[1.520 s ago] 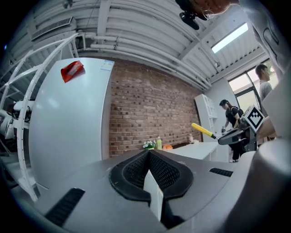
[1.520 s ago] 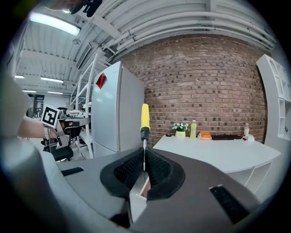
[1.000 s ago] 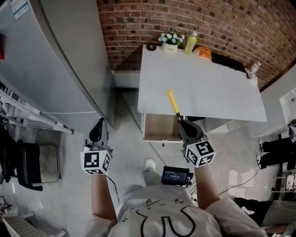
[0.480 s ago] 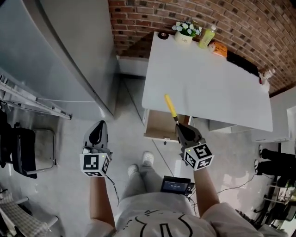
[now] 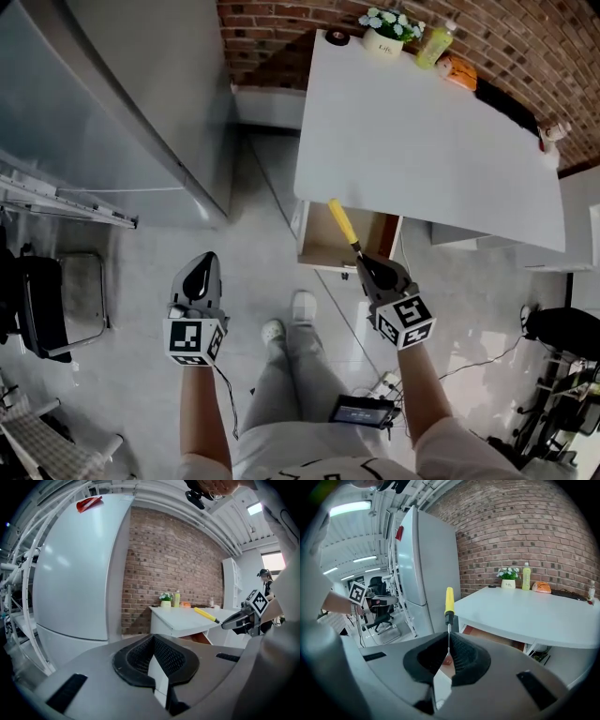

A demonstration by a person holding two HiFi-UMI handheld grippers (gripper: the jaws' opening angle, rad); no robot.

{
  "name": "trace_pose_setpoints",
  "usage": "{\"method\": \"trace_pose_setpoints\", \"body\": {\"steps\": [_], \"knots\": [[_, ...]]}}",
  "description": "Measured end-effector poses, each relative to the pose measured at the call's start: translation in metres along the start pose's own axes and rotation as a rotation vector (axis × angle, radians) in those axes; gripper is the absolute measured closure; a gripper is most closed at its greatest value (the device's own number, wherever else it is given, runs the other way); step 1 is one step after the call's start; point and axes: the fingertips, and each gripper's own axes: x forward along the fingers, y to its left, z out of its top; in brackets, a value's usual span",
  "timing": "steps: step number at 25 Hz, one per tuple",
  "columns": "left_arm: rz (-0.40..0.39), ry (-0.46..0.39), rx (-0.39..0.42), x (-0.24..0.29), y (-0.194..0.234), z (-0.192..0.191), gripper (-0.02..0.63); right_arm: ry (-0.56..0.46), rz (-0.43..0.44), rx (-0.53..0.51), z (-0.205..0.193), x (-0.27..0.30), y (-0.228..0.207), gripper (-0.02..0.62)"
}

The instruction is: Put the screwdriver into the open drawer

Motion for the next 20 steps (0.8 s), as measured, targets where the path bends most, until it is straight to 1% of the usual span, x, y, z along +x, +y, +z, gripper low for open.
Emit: {"method": "trace_pose_setpoints", "body": {"steps": [11, 15, 20], "knots": [[-0.047, 0.028, -0.03, 0.029, 0.002, -0.069, 0.595, 0.063, -0.007, -0.024, -0.068, 0.043, -0.007, 0.571], [-0.058, 0.055, -0.034, 0.043, 0.004, -0.089, 0.595, 0.113, -0.002, -0.021, -0.092, 0.064, -0.016, 0.571], [-0.053, 0.081, -0.052, 0.058, 0.007, -0.1, 0.595, 0.192, 0.006, -0.008, -0.112, 0.088, -0.029, 0.571]]}}
